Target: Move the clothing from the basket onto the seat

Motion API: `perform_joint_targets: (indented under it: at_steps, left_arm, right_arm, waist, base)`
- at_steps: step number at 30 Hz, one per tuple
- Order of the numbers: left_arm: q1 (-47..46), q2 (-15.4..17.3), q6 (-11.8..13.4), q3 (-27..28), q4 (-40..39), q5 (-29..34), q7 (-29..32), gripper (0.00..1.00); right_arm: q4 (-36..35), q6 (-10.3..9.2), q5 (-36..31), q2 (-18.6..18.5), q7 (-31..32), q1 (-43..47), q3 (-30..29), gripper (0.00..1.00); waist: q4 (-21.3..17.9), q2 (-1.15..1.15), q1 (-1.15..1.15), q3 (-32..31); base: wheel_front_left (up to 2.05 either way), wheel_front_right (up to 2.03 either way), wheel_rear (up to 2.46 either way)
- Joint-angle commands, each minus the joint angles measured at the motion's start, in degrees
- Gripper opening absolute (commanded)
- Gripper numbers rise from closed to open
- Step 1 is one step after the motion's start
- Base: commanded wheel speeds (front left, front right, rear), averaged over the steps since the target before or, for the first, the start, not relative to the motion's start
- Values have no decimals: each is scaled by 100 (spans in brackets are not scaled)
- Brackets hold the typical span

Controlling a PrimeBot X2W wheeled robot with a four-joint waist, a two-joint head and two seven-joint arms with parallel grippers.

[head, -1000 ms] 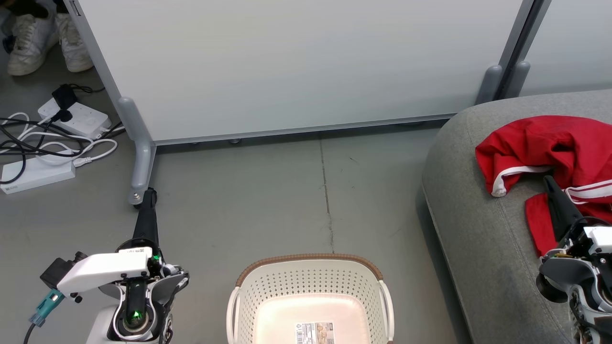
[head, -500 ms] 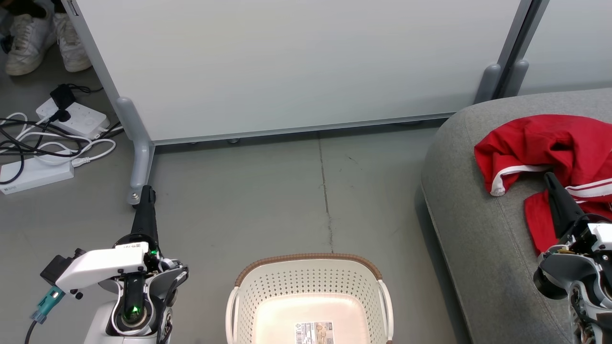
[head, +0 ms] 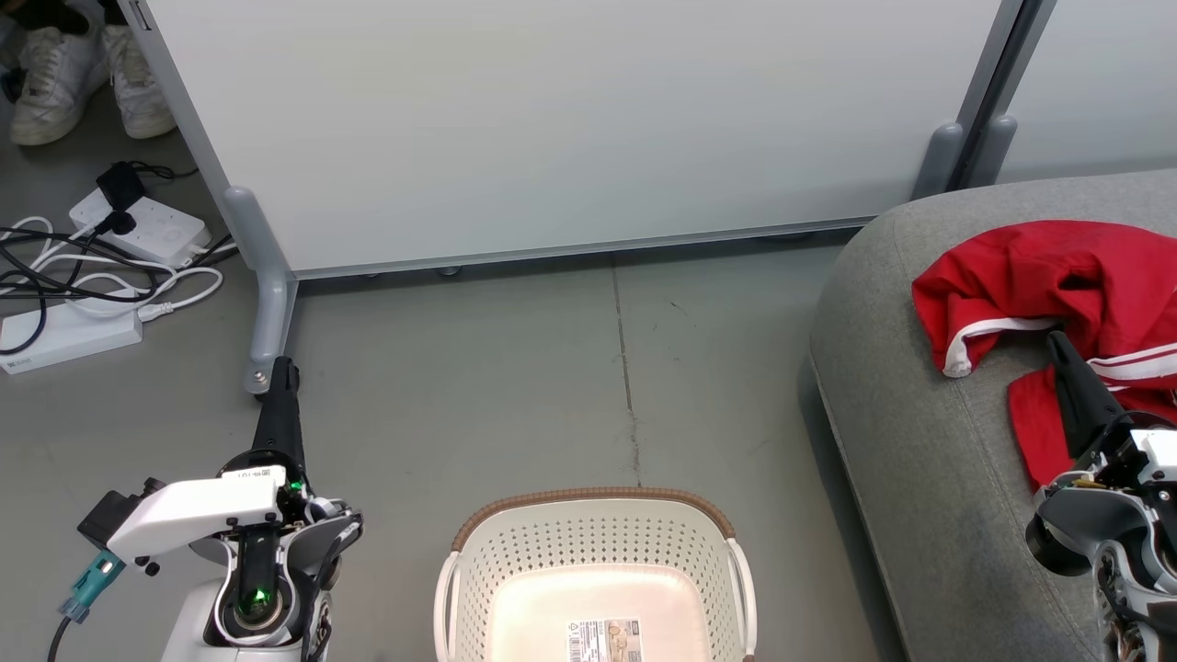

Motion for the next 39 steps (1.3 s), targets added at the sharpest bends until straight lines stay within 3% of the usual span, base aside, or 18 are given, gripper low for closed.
perform_joint_targets:
  at_steps: [1, 39]
  left_arm:
    - [-57, 14, -22, 17, 9, -26, -2, 0]
    - [-56, 14, -22, 15, 7, -27, -3, 0]
  right_arm:
    - [0, 14, 17, -55, 9, -9, 4, 0]
    - [0, 14, 39, -63, -11, -4, 27, 0]
  waist:
    - [0, 0, 0, 0]
    - [0, 0, 0, 0]
  base:
    - [0, 0, 0]
    - [0, 0, 0]
